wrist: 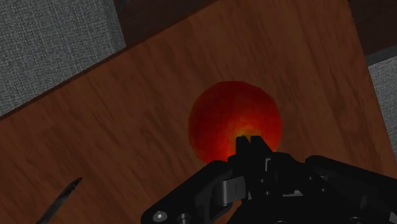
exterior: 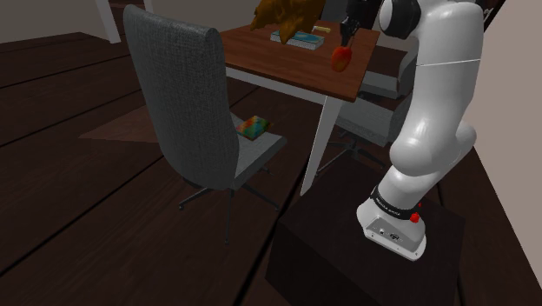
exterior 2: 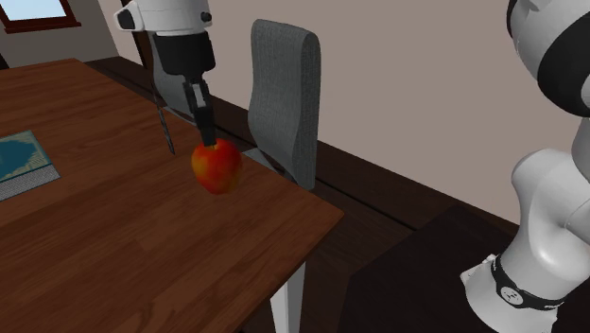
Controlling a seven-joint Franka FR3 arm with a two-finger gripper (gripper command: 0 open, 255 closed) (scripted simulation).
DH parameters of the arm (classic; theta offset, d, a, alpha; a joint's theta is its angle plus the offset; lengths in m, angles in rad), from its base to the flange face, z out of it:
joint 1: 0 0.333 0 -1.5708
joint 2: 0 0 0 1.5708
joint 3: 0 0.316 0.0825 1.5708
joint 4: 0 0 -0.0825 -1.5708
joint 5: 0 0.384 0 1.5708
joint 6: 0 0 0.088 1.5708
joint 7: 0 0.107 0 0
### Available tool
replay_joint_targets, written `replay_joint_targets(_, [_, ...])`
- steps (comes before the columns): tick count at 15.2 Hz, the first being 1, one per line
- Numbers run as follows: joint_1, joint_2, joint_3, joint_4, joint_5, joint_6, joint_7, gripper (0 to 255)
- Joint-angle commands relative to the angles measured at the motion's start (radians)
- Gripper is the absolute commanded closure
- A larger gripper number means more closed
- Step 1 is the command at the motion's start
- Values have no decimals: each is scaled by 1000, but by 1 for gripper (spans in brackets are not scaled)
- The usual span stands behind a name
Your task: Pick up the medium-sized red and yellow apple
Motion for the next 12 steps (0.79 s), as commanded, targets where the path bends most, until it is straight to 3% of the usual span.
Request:
replay_joint_targets(1, [-10,11,1,47,6,-36,4,255])
replay_joint_targets(12, [-107,115,16,362,63,-245,17,255])
